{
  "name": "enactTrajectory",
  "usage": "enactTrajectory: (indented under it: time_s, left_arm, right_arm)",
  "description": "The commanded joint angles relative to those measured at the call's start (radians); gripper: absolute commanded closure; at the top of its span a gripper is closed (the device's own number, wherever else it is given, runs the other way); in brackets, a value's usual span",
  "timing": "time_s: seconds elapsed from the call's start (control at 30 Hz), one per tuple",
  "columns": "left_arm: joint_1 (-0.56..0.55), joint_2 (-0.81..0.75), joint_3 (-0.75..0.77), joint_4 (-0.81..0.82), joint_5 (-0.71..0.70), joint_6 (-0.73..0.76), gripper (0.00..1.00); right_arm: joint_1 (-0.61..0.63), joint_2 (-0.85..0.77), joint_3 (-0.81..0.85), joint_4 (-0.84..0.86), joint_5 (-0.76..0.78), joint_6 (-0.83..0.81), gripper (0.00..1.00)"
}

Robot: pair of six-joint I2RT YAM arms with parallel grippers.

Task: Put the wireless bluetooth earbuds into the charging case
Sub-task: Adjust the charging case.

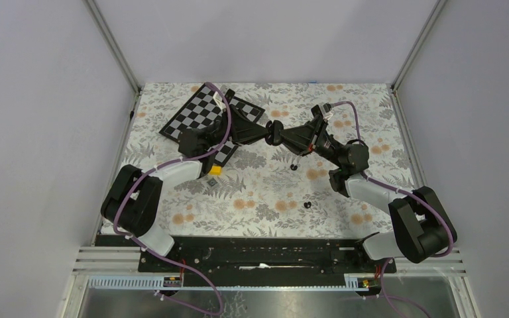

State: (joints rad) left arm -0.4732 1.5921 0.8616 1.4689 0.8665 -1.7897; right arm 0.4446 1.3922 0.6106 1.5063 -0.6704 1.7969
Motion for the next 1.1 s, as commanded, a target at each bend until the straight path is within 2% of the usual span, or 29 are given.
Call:
enactTrajectory:
  time_s: [0.0,0.07,0.17,0.27,0.43,0.8,0.9,1.07]
  left_arm:
    - [0.002,-0.029,0.000,0.140,-0.013,0.003,0.67]
    - [0.002,-0.026,-0.001,0.140,-0.012,0.003,0.65]
    - [0.002,-0.020,0.003,0.140,-0.008,0.000,0.55]
    - [0.001,-0.018,0.007,0.140,-0.003,0.000,0.53]
    - [0.001,-0.017,0.003,0.140,-0.004,0.000,0.58]
    - [-0.011,0.005,0.011,0.140,0.007,0.004,0.56]
    - [-0.012,0.004,0.000,0.140,0.002,0.004,0.62]
    - [-0.012,-0.001,-0.001,0.140,0.003,0.007,0.65]
  right_arm:
    - [0.010,-0.010,0.013,0.183,0.014,0.002,1.00]
    - [0.008,-0.011,0.013,0.183,0.014,0.001,1.00]
    - [0.009,-0.011,0.011,0.183,0.014,0.000,1.00]
    - [0.009,-0.011,0.012,0.183,0.015,-0.001,1.00]
    - [0.009,-0.010,0.013,0.183,0.016,-0.004,1.00]
    - [0.009,-0.011,0.016,0.183,0.014,-0.003,1.00]
    - [0.009,-0.010,0.015,0.183,0.014,-0.002,1.00]
    - [0.011,-0.009,0.012,0.183,0.014,-0.004,1.00]
